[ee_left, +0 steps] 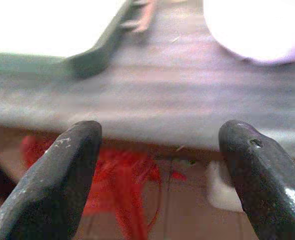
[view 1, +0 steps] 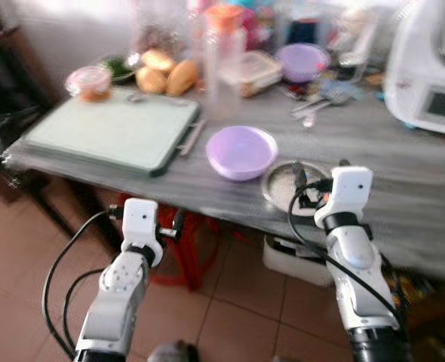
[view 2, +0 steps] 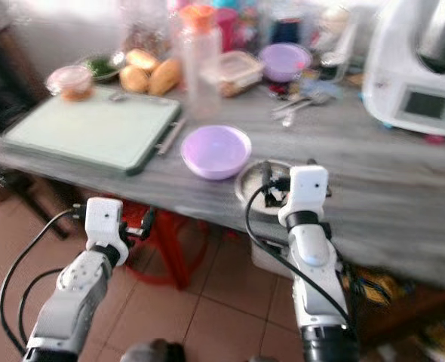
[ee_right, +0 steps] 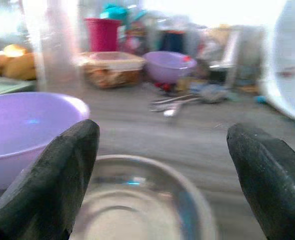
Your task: Setting the table
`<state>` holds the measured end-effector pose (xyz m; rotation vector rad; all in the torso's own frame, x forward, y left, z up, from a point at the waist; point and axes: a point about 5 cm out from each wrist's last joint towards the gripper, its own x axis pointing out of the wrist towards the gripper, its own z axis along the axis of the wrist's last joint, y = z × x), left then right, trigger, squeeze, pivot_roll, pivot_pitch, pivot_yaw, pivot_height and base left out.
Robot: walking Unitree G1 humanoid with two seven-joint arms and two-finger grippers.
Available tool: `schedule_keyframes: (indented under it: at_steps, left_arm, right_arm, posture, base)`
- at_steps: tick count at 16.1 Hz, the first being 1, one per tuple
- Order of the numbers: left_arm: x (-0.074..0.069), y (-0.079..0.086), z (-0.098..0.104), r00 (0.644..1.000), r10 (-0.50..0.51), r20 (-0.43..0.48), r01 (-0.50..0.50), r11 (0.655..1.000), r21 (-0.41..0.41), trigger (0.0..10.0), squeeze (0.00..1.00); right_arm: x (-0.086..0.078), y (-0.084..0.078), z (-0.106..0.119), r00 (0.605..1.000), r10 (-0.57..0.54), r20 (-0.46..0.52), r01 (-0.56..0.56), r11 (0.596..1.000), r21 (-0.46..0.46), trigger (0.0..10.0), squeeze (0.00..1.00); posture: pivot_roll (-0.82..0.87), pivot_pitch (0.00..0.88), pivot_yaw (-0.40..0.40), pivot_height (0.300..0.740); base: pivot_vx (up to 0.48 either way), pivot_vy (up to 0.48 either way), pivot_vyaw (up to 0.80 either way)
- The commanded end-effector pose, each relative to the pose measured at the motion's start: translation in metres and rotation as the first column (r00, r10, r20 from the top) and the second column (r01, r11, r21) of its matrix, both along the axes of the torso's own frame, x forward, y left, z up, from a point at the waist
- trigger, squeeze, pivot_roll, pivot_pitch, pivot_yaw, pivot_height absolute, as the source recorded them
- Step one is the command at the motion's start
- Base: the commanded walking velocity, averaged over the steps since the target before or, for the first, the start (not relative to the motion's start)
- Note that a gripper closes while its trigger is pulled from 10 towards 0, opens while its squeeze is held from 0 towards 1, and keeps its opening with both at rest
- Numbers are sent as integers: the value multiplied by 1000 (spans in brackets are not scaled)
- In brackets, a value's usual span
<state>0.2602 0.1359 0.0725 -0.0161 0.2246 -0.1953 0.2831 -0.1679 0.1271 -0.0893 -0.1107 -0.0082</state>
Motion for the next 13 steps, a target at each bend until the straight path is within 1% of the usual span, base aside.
schedule_keyframes:
  at_steps: [1, 2, 6, 11, 13]
  left_arm:
    - [3, 0, 1, 1000, -1, 9, 1, 1000, 0, 10000, 0]
    - [4, -1, 2, 1000, -3, 14, 3, 1000, -1, 10000, 0]
    - [6, -1, 2, 1000, 1, 23, -1, 1000, 1, 10000, 0]
    - [5, 1, 1, 1000, 20, 21, -20, 1000, 2, 10000, 0]
    - [5, 0, 1, 1000, 19, 23, -19, 1000, -1, 10000, 0]
  right_arm:
    - [0, -1, 6, 1000, -4, 30, 5, 1000, -8, 10000, 0]
    - [1, -2, 7, 999, -6, 35, 7, 1000, -13, 10000, 0]
    - [2, -3, 9, 999, -6, 43, 7, 1000, -25, 10000, 0]
    - [0, 3, 5, 999, 12, 30, -11, 1000, -27, 10000, 0]
    - [-1, 2, 5, 999, 15, 28, -15, 999, -29, 10000, 0]
  posture:
    - [-38, 0, 59, 740]
    - [-38, 0, 55, 740]
    - [-35, 0, 55, 740]
    - [-33, 0, 48, 740]
    - [-35, 0, 48, 740]
  base:
    - [0, 0, -781]
    - [-247, 0, -556]
    - [-250, 0, 0]
    - [-260, 0, 0]
    - [-264, 0, 0]
